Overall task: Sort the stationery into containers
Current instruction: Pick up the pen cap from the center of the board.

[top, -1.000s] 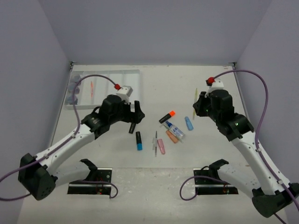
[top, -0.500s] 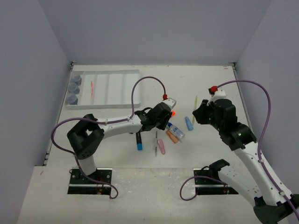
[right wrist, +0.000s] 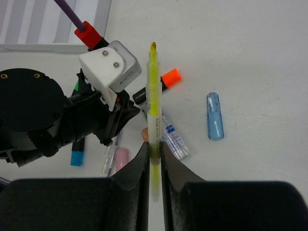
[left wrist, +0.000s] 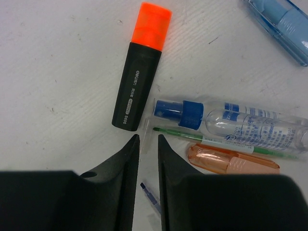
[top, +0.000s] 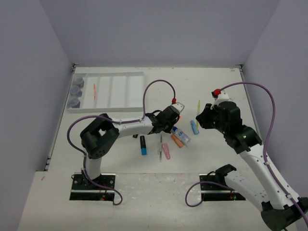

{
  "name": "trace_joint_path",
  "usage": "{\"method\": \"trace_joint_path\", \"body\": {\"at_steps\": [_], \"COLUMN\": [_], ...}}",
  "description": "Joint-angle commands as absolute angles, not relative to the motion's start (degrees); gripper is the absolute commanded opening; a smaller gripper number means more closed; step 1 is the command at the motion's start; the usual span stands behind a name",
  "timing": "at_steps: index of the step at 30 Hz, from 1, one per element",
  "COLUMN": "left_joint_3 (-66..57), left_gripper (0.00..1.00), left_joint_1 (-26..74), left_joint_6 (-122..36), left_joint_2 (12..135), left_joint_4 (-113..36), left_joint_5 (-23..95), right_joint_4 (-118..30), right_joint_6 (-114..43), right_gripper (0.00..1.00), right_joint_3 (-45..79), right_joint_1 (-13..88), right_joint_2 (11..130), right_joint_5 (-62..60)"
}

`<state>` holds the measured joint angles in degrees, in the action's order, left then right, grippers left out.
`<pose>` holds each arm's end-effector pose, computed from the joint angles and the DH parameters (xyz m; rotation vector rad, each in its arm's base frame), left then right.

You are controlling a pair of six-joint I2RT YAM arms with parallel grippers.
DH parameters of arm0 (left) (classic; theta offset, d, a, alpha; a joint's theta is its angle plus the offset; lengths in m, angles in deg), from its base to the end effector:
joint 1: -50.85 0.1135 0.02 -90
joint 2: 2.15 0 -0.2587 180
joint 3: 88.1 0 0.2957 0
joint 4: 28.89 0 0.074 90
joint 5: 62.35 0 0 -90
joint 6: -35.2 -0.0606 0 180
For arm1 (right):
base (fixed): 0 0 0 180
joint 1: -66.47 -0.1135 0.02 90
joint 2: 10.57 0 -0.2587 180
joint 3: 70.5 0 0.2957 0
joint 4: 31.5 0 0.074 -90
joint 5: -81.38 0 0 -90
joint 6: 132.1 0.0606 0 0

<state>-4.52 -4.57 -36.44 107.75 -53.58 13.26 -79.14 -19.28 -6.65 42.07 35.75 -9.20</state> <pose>0.2715 -0.3674 0.1225 0.6719 2.3476 -0.2721 0.2186 0.0985 0.3221 -0.0232 2.1336 0.4824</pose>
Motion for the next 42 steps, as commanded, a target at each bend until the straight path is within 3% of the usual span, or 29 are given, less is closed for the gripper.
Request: {"method": "trace_joint_path", "body": {"at_steps": [1,25,34,36,42], "left_joint_3": [-4.35,-6.61,-5.63,-4.93,-5.16], "left_gripper": [0.22,0.19,0.11,0.00,0.00], "left_joint_1": [-3.69,-2.17,-1.88,-1.84,-1.88], "left_joint_6": [-37.96,-38.40,-38.05,-37.62,-35.35], "left_joint_2": [107.39,111.28,113.51,113.68,105.84], "left_joint_4": [-52.48,-50.29,-52.72,-54.37,-58.87], "left_joint_5": [13.29,18.68,18.25,17.84,13.61], "right_joint_4": [-77.10,-76.49,-76.35,-76.34,-75.43], "right_joint_6": [-20.04,-20.83,-20.92,-20.92,-20.84], "right_gripper": [0.00,0.00,0.00,0.00,0.00], "right_joint_3": [-7.04,-7.03,-7.03,-7.03,-7.36], "right_joint_1": [42.21,42.21,42.21,42.21,42.21], "right_joint_2": [36.08,36.60,36.27,36.19,35.84], "right_joint_5": [-7.54,-5.34,-4.75,-4.75,-2.84]}}
